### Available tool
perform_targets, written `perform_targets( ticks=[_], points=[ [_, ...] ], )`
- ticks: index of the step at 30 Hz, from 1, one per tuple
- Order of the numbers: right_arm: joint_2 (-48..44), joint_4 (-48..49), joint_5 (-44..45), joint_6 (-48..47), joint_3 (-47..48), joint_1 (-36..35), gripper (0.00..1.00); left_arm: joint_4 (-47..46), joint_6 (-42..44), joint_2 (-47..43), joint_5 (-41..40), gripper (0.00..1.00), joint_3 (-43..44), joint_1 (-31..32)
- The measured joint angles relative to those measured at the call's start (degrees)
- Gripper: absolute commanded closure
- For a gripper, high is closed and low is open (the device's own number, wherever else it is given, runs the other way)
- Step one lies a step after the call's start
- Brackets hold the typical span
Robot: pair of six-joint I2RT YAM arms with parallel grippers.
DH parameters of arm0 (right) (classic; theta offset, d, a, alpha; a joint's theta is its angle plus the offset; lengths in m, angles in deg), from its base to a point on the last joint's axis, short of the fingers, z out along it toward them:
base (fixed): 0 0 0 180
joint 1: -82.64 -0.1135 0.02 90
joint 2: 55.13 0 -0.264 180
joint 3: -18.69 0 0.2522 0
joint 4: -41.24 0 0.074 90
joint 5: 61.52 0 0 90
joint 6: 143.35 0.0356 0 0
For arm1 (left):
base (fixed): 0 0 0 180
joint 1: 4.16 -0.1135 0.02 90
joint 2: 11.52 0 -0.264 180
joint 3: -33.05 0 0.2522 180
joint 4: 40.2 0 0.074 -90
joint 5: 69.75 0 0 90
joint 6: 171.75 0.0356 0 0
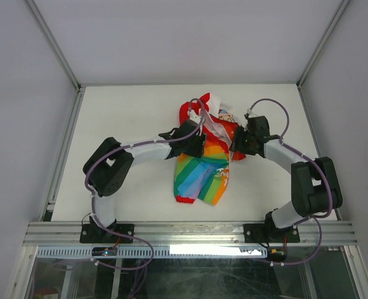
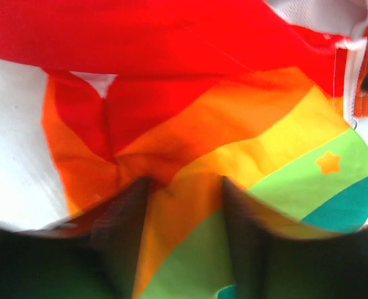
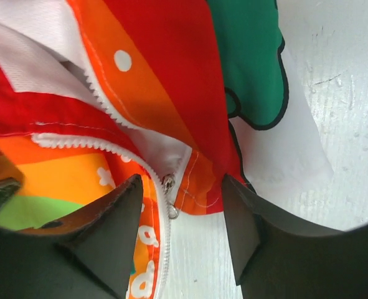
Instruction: Zip up the jacket
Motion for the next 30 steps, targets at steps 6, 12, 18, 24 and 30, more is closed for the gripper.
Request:
perform_targets(
  ticks=[6, 12, 18, 24, 30],
  points=[
    [4.2, 1.0, 0.7, -0.3, 0.0, 0.0, 0.94, -0.1, 0.4, -2.7, 1.3, 1.0, -2.1, -5.0],
    [4.5, 0.7, 0.7, -0.3, 0.0, 0.0, 1.0, -0.3, 0.3, -12.6, 2.9, 1.0, -6.4, -12.2],
    [0.2, -3.5, -1.3, -0.5, 0.4, 0.1, 1.0, -1.7, -2.6, -22.7, 6.0, 1.0, -11.2, -25.3],
    [-6.8, -6.6, -8.2, -0.7, 2.0, -0.6, 1.0, -2.2, -5.7, -24.2, 7.0, 0.84, -13.6, -39.4],
    [-8.0, -8.6, -11.3, -0.5, 1.8, -5.6, 1.0, -1.9, -8.7, -22.8, 7.5, 0.55, -13.8, -48.2]
  ],
)
